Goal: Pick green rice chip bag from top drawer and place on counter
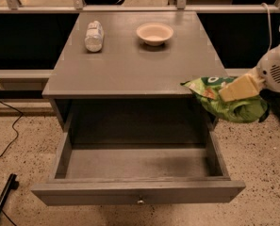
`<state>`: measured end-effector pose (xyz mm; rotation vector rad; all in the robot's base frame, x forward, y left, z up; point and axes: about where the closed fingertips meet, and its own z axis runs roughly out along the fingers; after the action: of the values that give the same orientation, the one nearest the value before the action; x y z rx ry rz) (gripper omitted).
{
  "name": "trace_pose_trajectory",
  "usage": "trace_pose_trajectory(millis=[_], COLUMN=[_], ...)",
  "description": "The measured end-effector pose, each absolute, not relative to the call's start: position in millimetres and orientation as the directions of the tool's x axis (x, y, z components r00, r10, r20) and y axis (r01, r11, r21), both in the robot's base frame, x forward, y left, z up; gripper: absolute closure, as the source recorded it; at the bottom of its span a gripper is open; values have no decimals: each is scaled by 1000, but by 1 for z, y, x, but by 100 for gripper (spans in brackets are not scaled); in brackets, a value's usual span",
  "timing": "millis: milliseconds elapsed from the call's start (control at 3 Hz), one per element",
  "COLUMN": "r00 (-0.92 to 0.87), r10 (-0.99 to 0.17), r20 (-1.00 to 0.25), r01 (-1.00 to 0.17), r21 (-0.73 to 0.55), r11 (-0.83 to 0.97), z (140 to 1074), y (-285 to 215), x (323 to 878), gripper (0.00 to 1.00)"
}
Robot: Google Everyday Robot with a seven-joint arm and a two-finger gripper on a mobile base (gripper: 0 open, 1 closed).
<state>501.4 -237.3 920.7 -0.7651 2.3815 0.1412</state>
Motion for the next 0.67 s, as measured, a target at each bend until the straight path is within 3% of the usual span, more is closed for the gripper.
trace_pose_trajectory(millis=[667], r00=[-613], r10=[-506], r20=[-607], r01=[-529], r21=[-160], r11=[833], z=[955], y=[-244], x=[506], gripper=[100])
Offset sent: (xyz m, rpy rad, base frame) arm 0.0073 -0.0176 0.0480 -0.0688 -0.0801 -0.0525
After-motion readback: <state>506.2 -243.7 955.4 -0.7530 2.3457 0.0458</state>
